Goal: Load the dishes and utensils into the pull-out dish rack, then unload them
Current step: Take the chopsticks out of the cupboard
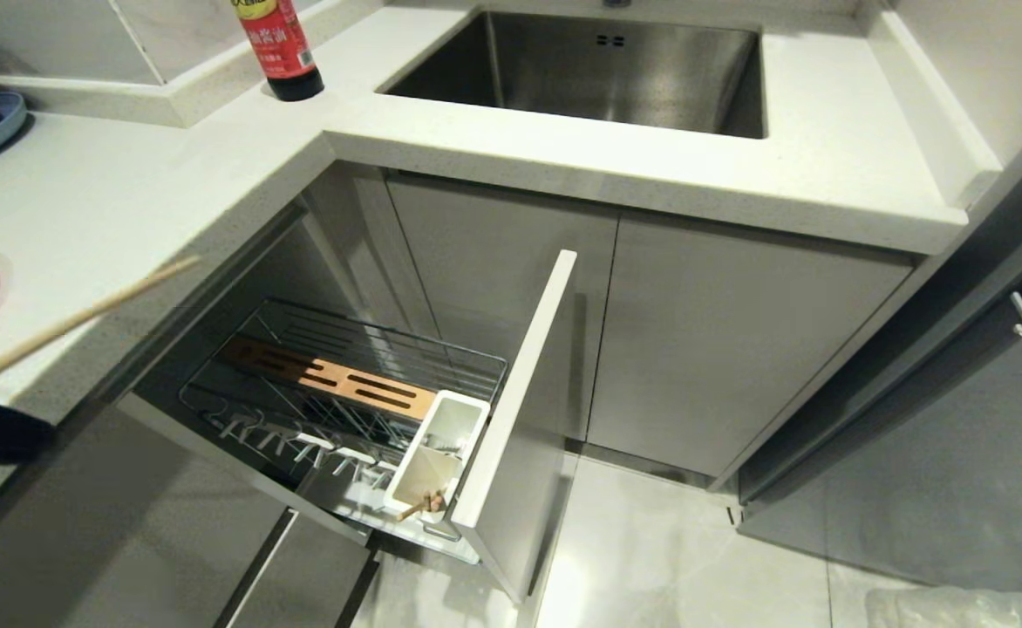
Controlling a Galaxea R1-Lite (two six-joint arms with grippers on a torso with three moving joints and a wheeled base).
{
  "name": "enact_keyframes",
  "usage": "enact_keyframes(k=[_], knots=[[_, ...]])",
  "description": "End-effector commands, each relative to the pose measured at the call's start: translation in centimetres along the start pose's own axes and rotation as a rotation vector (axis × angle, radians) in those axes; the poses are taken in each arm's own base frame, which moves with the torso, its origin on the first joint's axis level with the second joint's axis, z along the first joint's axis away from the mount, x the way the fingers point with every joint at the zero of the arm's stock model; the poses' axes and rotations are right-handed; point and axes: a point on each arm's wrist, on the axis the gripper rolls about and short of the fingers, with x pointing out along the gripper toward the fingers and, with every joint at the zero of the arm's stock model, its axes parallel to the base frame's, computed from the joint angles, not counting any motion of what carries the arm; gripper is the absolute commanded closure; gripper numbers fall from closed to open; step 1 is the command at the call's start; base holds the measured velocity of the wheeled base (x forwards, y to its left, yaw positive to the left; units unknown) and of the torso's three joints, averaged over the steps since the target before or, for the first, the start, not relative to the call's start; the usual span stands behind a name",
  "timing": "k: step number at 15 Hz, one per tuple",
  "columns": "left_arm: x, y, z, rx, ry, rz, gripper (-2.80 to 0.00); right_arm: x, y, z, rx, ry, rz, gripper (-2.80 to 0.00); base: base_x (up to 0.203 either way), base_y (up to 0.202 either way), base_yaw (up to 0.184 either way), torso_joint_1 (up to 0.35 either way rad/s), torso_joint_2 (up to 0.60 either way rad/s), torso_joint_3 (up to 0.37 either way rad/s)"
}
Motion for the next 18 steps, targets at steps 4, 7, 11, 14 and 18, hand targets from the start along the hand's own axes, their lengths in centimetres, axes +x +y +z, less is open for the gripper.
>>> enact_keyframes(k=[4, 7, 11, 14, 18], knots=[[-2.3, 2.5, 2.3, -0.239, -0.369, 0.220, 0.00, 0.0, 0.0, 0.0, 0.000, 0.001, 0.001, 0.00, 0.000, 0.000, 0.000, 0.000, 0.00, 0.000], [-2.0, 4.8, 5.6, -0.367, -0.531, 0.369, 0.00, 0.0, 0.0, 0.0, 0.000, 0.001, 0.001, 0.00, 0.000, 0.000, 0.000, 0.000, 0.00, 0.000], [-1.8, 8.3, 8.6, -0.492, -0.614, 0.529, 0.00, 0.0, 0.0, 0.0, 0.000, 0.000, 0.001, 0.00, 0.000, 0.000, 0.000, 0.000, 0.00, 0.000], [-1.3, 10.1, 9.7, -0.543, -0.607, 0.577, 0.00, 0.0, 0.0, 0.0, 0.000, 0.000, 0.001, 0.00, 0.000, 0.000, 0.000, 0.000, 0.00, 0.000], [-0.7, 11.5, 10.5, -0.573, -0.616, 0.600, 0.00, 0.0, 0.0, 0.0, 0.000, 0.001, 0.000, 0.00, 0.000, 0.000, 0.000, 0.000, 0.00, 0.000]])
